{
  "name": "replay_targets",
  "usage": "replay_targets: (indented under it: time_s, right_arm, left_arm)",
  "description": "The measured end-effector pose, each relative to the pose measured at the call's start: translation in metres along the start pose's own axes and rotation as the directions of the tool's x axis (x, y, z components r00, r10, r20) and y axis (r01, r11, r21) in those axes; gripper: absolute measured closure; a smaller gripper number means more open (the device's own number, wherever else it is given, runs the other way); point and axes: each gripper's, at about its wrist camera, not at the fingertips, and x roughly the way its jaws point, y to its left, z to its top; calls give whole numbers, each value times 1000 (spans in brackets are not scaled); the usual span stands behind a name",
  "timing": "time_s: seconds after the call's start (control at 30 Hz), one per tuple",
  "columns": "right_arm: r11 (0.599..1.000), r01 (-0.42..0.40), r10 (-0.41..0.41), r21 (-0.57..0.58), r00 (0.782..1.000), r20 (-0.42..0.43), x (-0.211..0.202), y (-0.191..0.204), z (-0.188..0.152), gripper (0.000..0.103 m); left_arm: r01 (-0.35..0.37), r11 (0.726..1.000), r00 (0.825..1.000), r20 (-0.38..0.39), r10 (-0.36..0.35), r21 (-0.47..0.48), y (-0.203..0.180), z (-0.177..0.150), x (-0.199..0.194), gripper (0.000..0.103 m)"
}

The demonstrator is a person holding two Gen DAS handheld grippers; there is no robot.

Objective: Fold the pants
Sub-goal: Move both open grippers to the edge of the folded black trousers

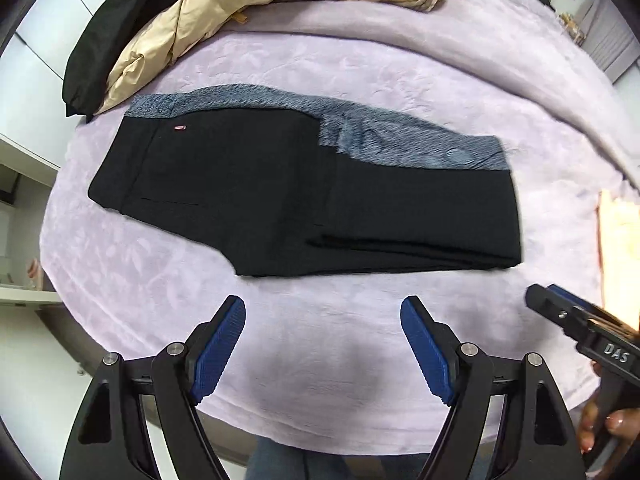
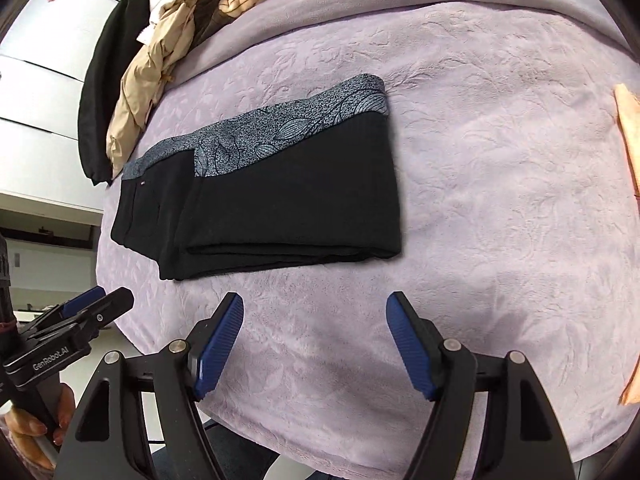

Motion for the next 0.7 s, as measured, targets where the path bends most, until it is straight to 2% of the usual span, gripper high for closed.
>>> replay_targets:
  time_s: [0.03,0.07,0.13,0.2,0.43,0.57,0.7]
  right_arm:
    - [1000,-5,5,-4,1000,6,-2,-1,0,24]
    - [1000,-6,7,-8,1000,12,-3,-2,-1,23]
    - [1000,-3,3,-15,1000,22,-5,-3,0,22]
    - [1000,0,1,-13,1000,31,-6,-3,0,19]
    - [999,29,-30,28,999,37,-3,0,-3,18]
    - [996,69,-71,57,997,37,5,11,-6,18]
    - [989,123,-128,79,990,53,18,40,-10,18]
  left_arm:
    - [22,1000,1000,-4,-22,-8,-2,-2,-2,6]
    - [52,998,999,-5,-52,-28,-2,-3,-4,0]
    - [130,990,991,-9,-131,-59,-2,-6,-7,0]
    - [159,985,987,-1,-160,-70,-1,-7,-10,0]
    - [86,996,996,-5,-87,-14,12,-3,-8,0]
    - [72,997,997,-8,-72,6,34,2,0,0]
    - [70,996,998,-11,-70,52,71,11,15,0]
